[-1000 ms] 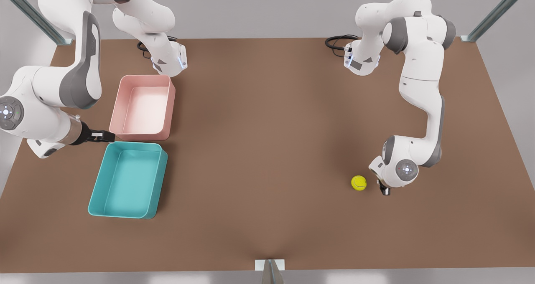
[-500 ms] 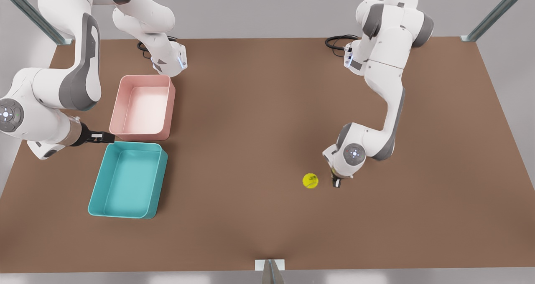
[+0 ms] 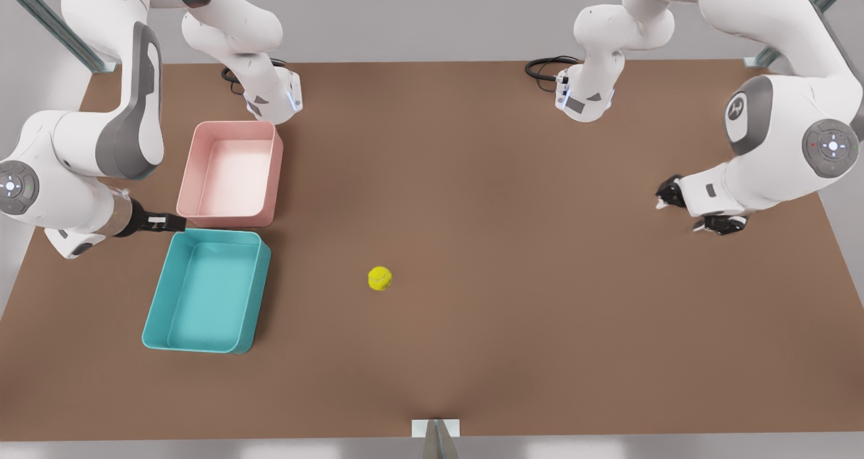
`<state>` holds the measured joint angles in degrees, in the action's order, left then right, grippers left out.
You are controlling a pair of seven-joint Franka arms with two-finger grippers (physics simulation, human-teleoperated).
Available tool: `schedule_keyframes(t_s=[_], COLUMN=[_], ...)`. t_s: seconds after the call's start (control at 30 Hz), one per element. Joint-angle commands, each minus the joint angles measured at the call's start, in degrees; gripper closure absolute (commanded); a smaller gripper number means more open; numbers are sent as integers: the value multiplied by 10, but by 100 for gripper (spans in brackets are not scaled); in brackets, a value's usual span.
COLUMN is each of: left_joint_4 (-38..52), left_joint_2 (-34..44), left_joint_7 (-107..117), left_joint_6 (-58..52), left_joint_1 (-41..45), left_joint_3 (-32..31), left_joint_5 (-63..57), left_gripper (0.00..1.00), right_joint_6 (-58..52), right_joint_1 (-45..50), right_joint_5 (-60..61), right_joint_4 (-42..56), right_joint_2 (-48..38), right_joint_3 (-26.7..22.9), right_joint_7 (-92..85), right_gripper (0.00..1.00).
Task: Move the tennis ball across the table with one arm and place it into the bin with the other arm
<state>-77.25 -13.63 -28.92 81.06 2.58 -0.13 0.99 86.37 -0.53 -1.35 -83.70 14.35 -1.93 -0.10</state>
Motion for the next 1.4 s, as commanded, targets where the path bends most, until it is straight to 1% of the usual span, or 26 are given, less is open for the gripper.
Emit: schedule_keyframes(t_s=[0.0, 0.03, 0.1, 0.13, 0.27, 0.33, 0.47, 0.6, 0.63, 0.7, 0.77, 0.93, 1.03, 1.1, 1.27, 1.37], left_joint_4=[0, 0, -2, -2, -2, -2, -2, -3, -3, -4, -4, -5, -5, -5, -5, -6], left_joint_2=[1, 1, 0, -1, -1, -1, -1, -2, -2, -2, -2, -2, -2, -2, -2, -2], left_joint_7=[483, 520, 521, 521, 523, 523, 525, 526, 526, 526, 526, 526, 526, 526, 526, 526], left_joint_6=[-82, -78, -78, -78, -81, -81, -82, -82, -82, -82, -82, -79, -79, -80, -80, -80], left_joint_1=[0, 1, 1, 1, 4, 5, 5, 4, 4, 4, 4, 5, 5, 5, 4, 5], left_joint_3=[-8, -26, -29, -29, -29, -29, -29, -29, -29, -29, -29, -29, -30, -30, -30, -30], left_joint_5=[9, 5, 7, 7, 6, 6, 6, 6, 6, 6, 6, 6, 6, 6, 6, 6], left_gripper=[0, 0, 0, 0, 0, 0, 0, 0, 0, 0, 0, 0, 0, 0, 0, 0], right_joint_6=[0, 4, 19, 38, 89, 95, 207, 289, 307, 322, 337, 336, 337, 338, 386, 395], right_joint_1=[0, 4, 10, 28, 112, 156, 238, 262, 263, 265, 262, 289, 295, 294, 301, 308], right_joint_5=[0, 7, 42, 53, 58, 59, 65, 65, 65, 65, 80, 73, 74, 74, 73, 73], right_joint_4=[0, 3, 12, 12, 50, 87, 87, 100, 101, 137, 142, 63, 42, 35, -23, -33], right_joint_2=[0, 7, 29, 30, 87, 126, 187, 241, 253, 290, 313, 294, 290, 290, 278, 277], right_joint_3=[0, 0, 3, 3, 3, 3, 3, 4, 4, 4, 4, 4, 4, 4, 3, 3], right_joint_7=[-2, 3, 11, 21, 188, 288, 470, 538, 540, 540, 528, 441, 409, 400, 400, 399], right_gripper=[0, 0, 0, 0, 0, 0, 0, 0, 0, 0, 0, 0, 0, 0, 0, 0])
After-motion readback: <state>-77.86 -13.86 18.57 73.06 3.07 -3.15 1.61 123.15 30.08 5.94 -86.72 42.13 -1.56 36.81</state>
